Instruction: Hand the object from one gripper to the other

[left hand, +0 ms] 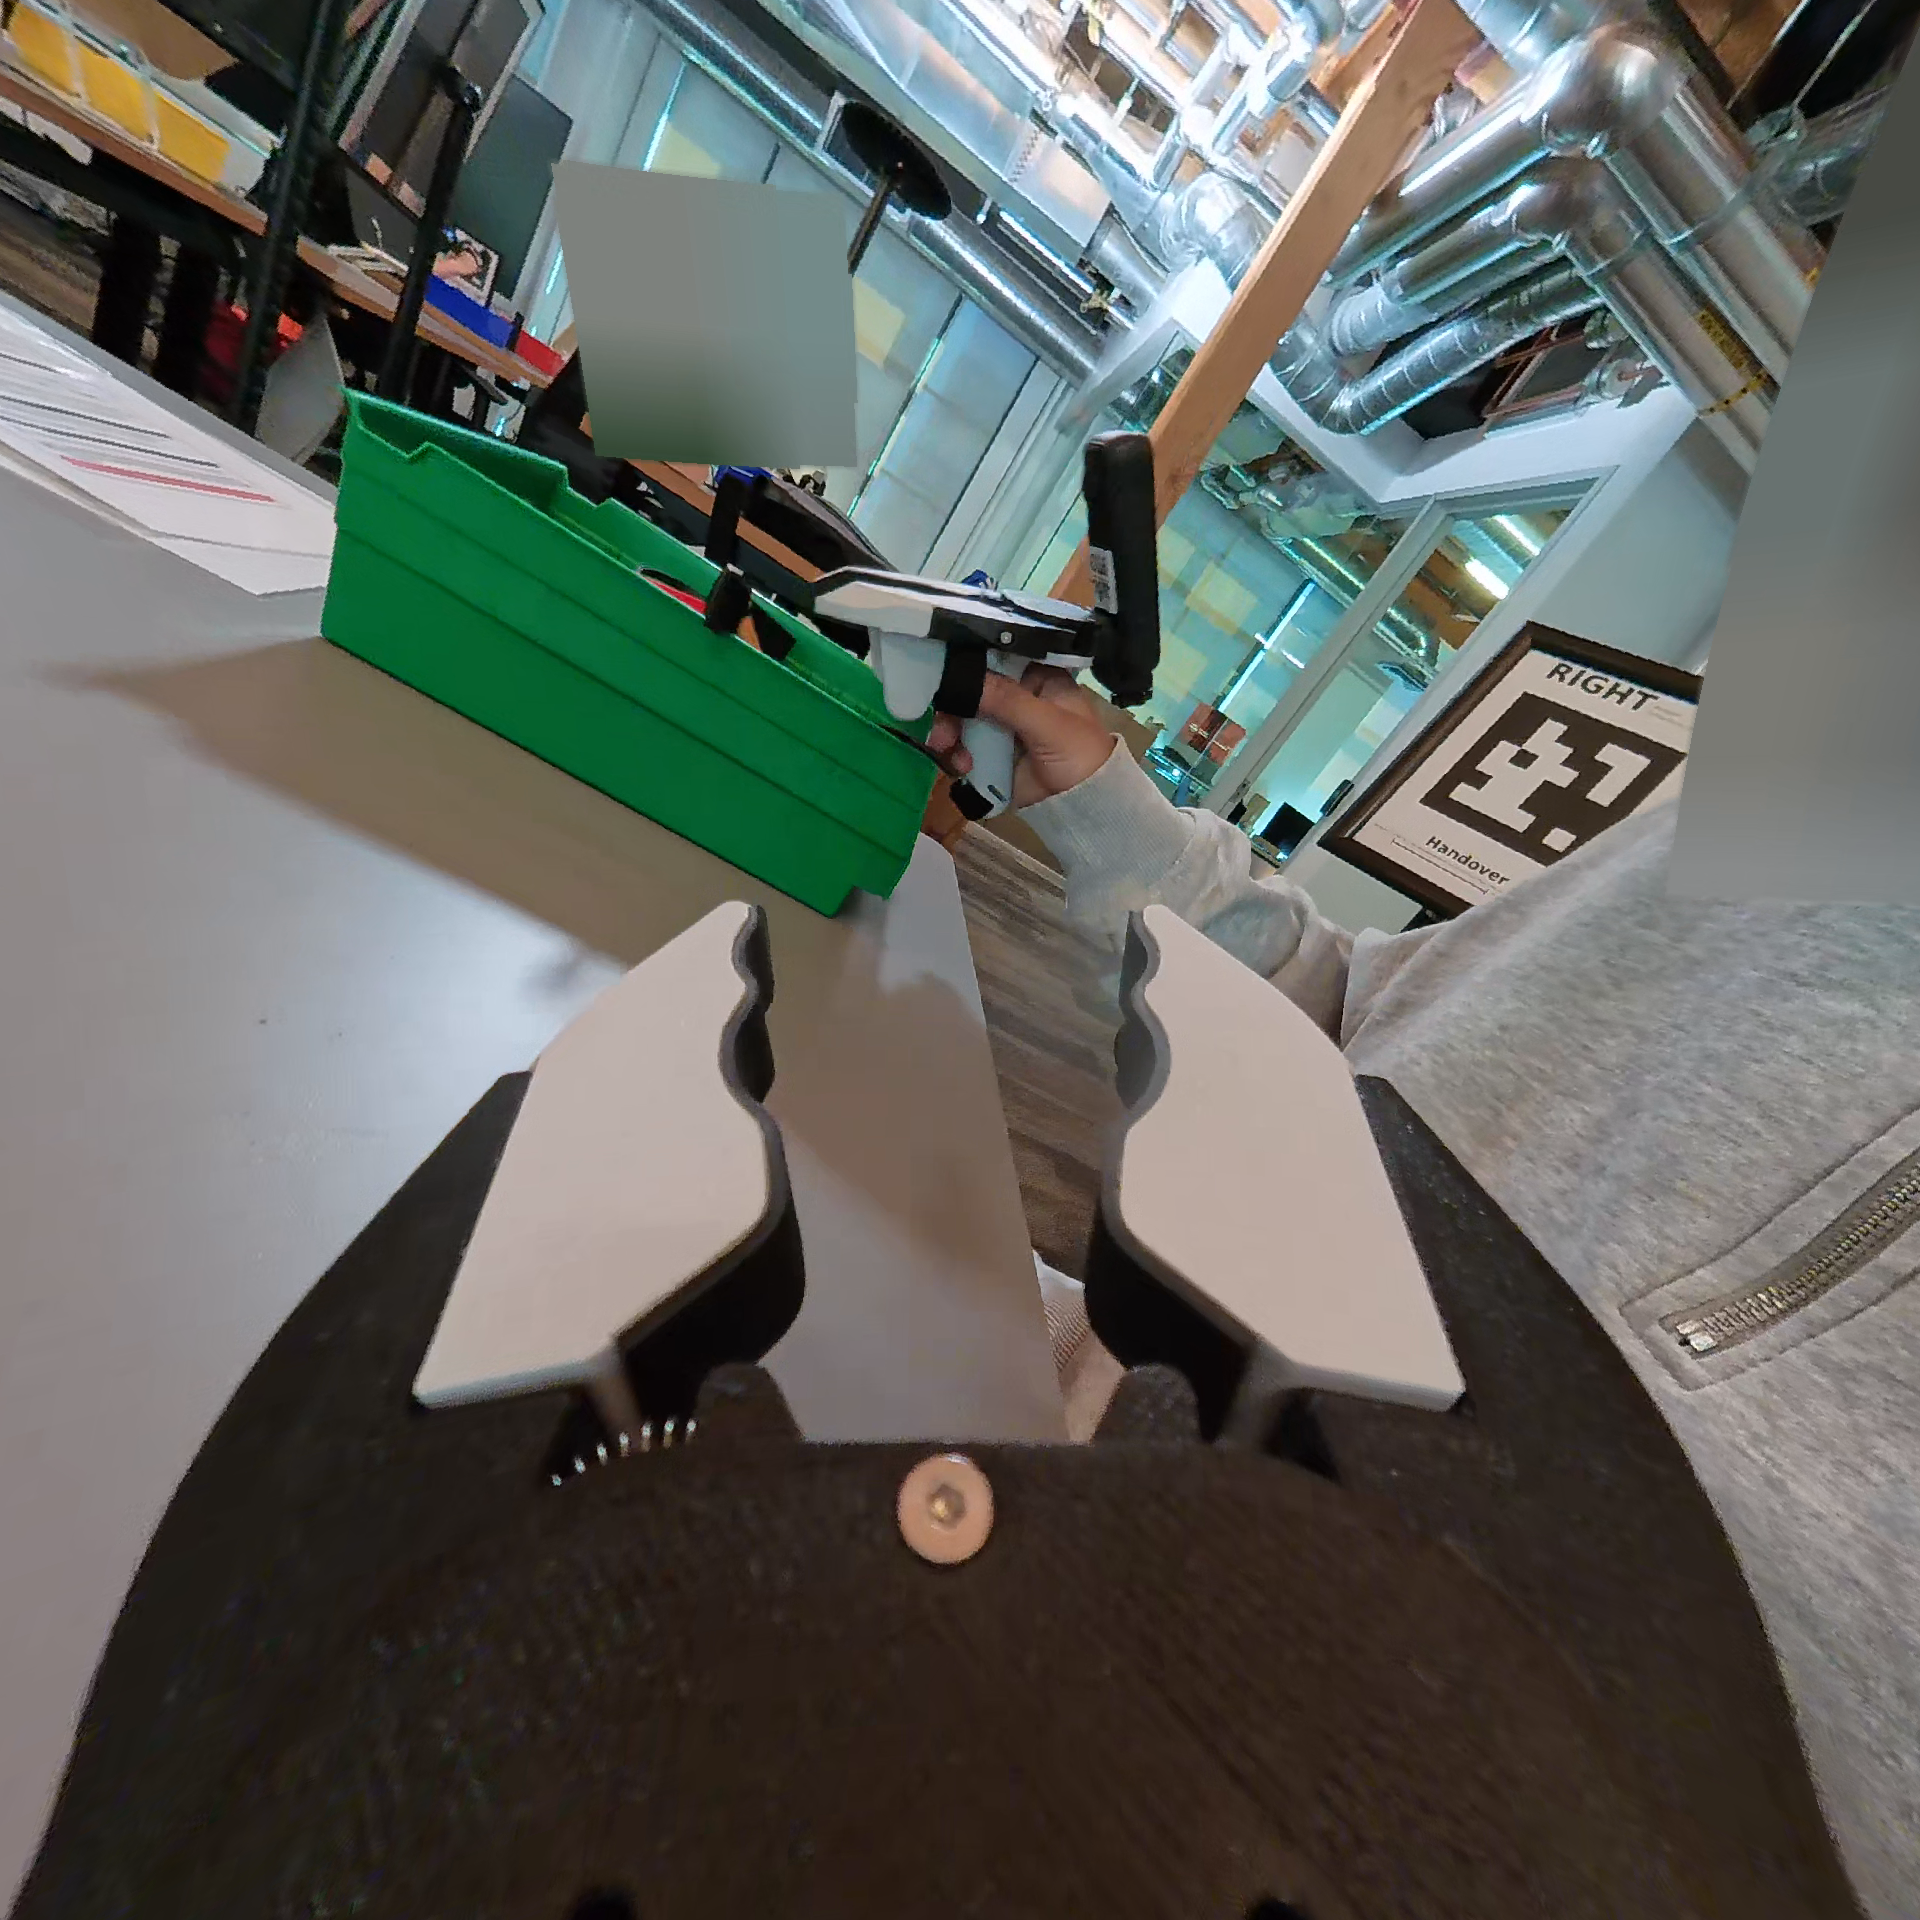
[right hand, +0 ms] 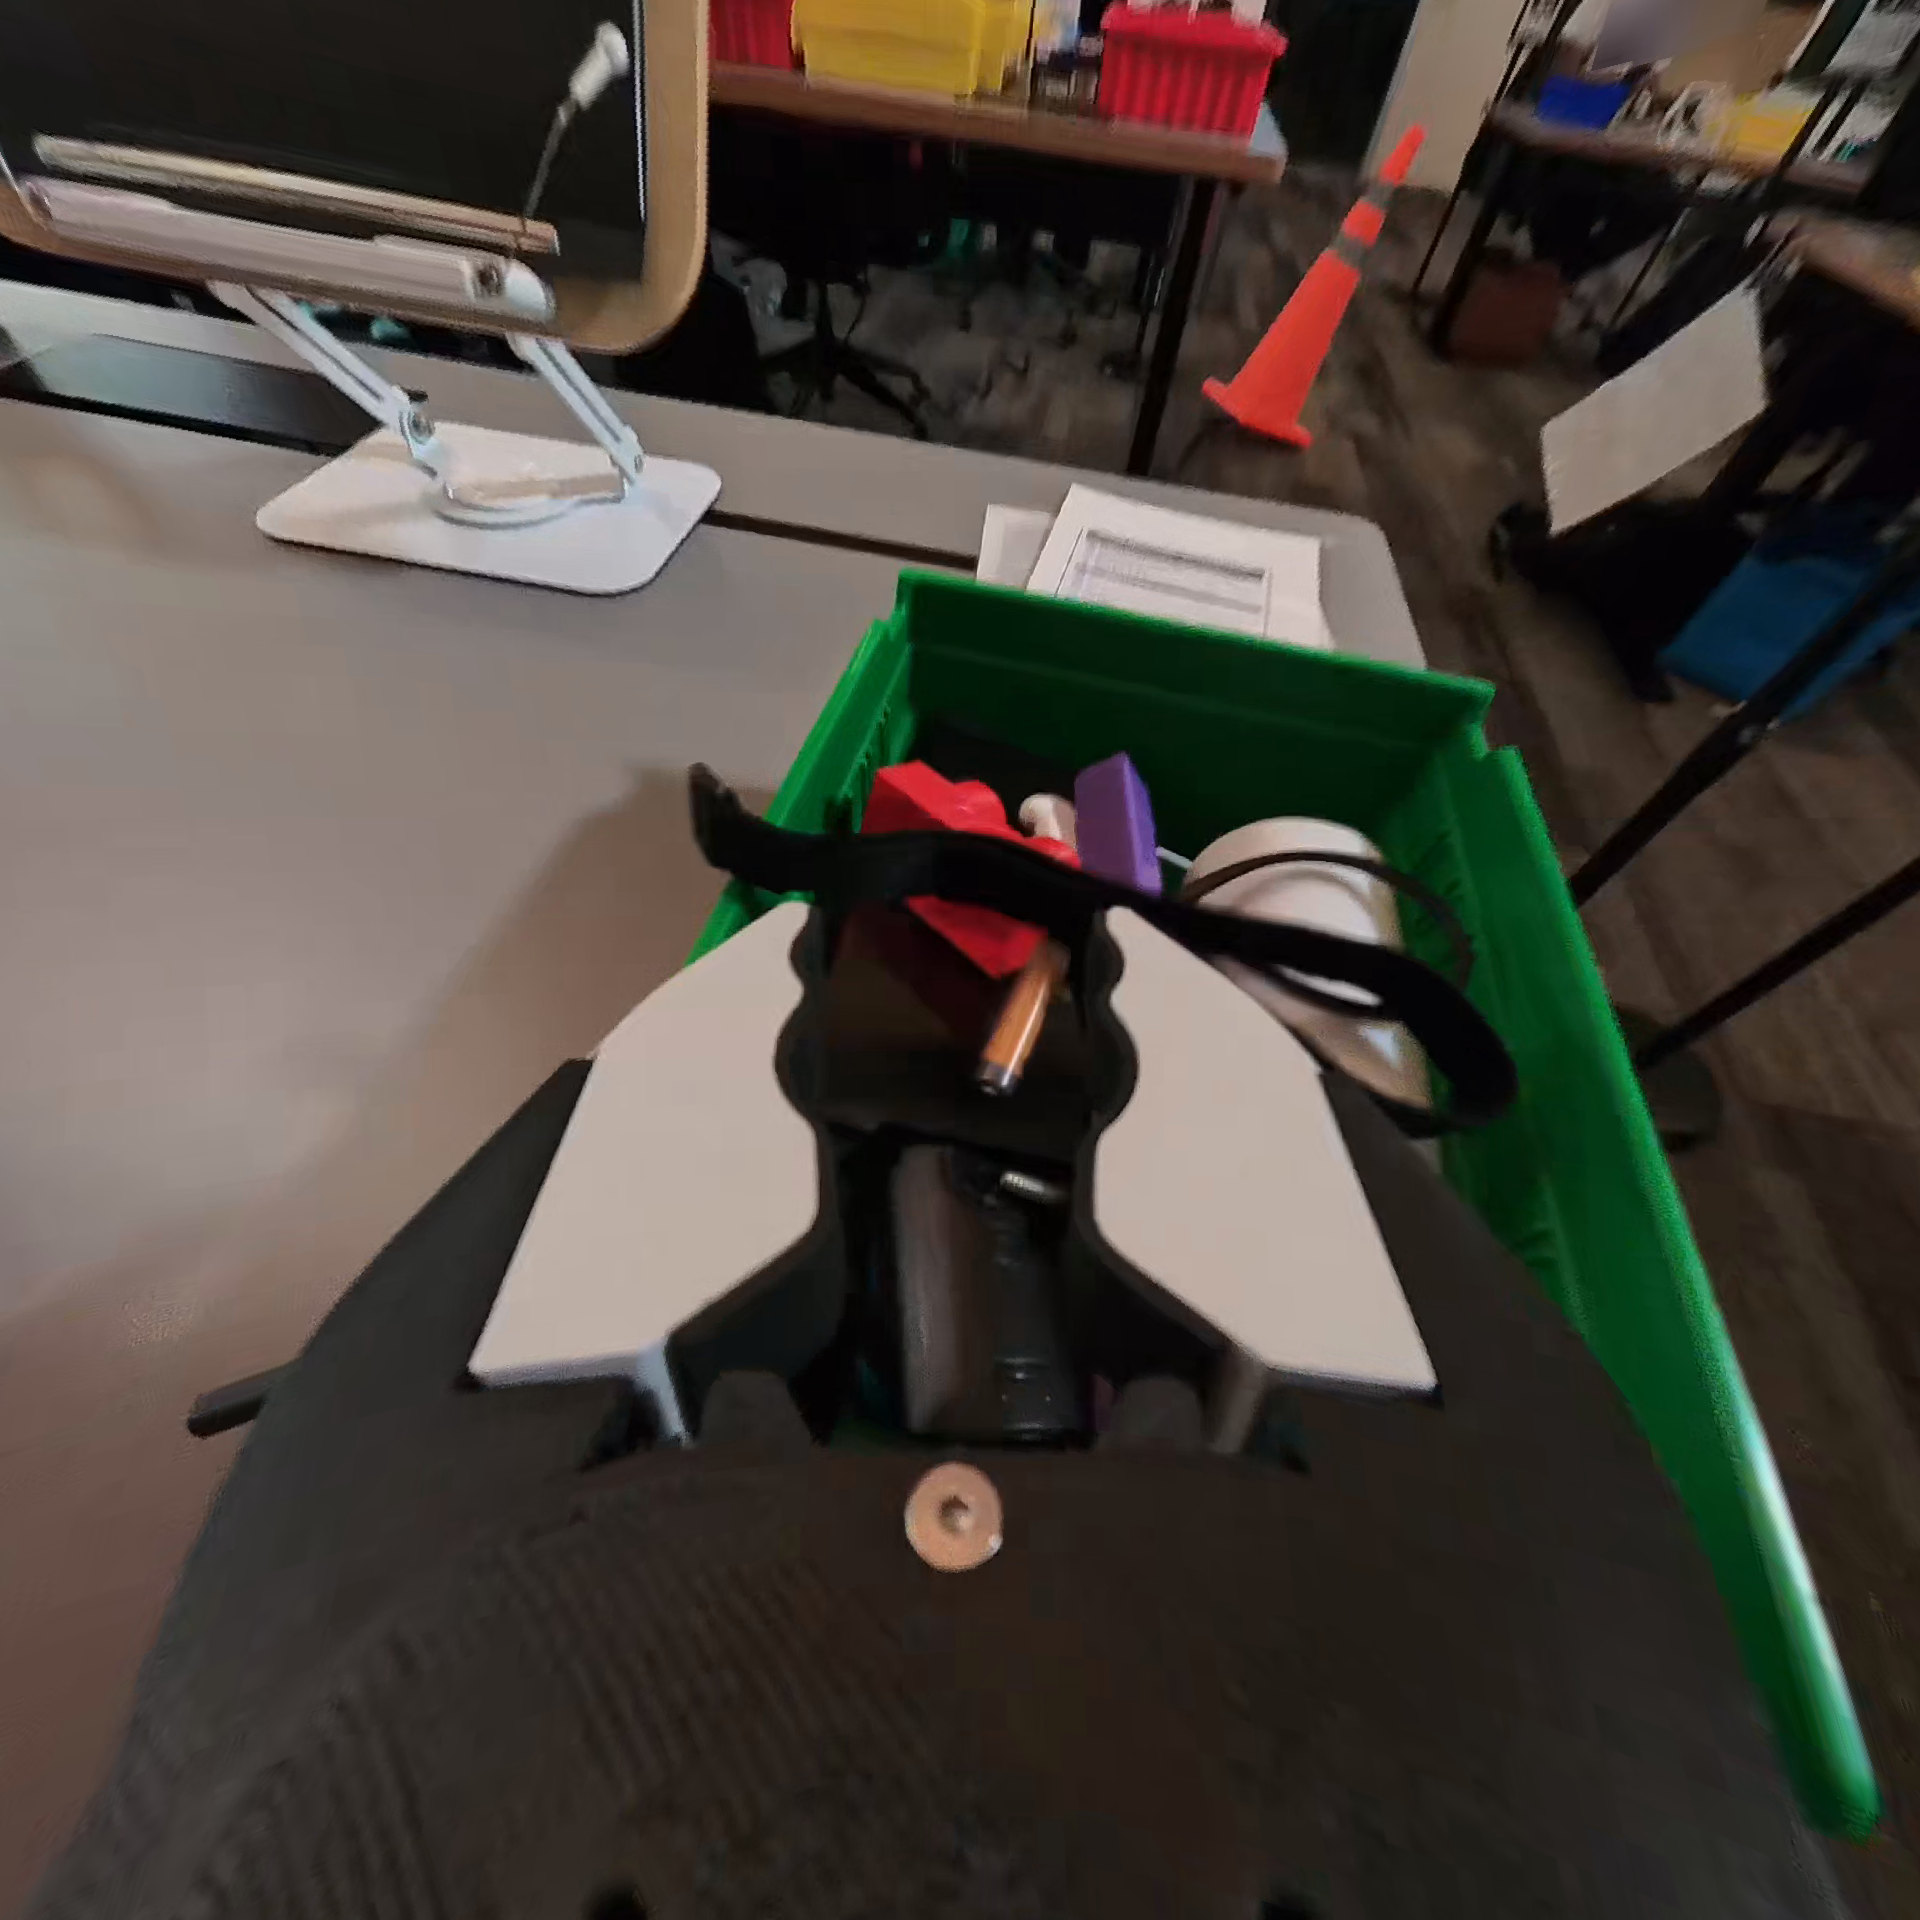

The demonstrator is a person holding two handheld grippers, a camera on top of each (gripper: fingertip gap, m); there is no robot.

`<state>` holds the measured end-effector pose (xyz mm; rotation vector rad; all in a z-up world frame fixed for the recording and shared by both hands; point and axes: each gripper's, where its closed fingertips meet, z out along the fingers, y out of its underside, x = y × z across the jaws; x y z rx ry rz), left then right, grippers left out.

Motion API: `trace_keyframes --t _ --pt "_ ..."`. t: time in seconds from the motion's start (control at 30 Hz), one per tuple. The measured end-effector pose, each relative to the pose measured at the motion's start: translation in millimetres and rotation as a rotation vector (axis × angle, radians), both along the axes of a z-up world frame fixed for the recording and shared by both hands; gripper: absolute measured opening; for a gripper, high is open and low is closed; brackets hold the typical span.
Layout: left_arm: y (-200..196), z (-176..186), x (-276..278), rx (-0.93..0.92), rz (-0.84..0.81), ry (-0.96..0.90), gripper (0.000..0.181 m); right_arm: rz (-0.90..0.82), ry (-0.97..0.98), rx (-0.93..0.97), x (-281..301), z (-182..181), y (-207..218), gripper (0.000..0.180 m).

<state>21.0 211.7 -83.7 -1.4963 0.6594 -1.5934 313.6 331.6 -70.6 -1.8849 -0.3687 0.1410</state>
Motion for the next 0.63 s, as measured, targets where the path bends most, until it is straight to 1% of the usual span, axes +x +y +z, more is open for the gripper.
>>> trace_keyframes --t 0.1,0.17,0.27,0.43,0.53,0.57,0.63 --pt "2.7 -3.6 -0.5 -0.022 -0.001 0.002 0.063 -0.004 0.004 0.095 -0.2 18.2 -4.8 0.047" --pt "4.7 -5.7 -0.9 -0.034 -0.001 0.003 0.063 0.007 0.047 0.152 -5.4 26.4 -12.0 0.044" --pt "7.7 -9.2 -1.1 -0.05 0.002 0.006 0.063 0.05 0.123 0.206 -18.4 28.2 -26.9 0.04" --pt "11.2 -14.1 0.1 -0.069 0.003 0.013 0.062 0.088 0.139 0.177 -34.2 12.0 -46.1 0.038" --pt "11.1 -16.6 1.8 -0.067 0.002 0.026 0.062 0.183 0.154 0.131 -62.0 12.7 -59.1 0.032" --pt "10.7 -17.1 2.4 -0.065 0.001 0.03 0.062 0.203 0.122 0.113 -71.5 11.8 -61.4 0.032" --pt "9.8 -18.0 3.5 -0.061 -0.001 0.039 0.062 0.21 0.0 0.082 -85.4 5.3 -63.2 0.031"
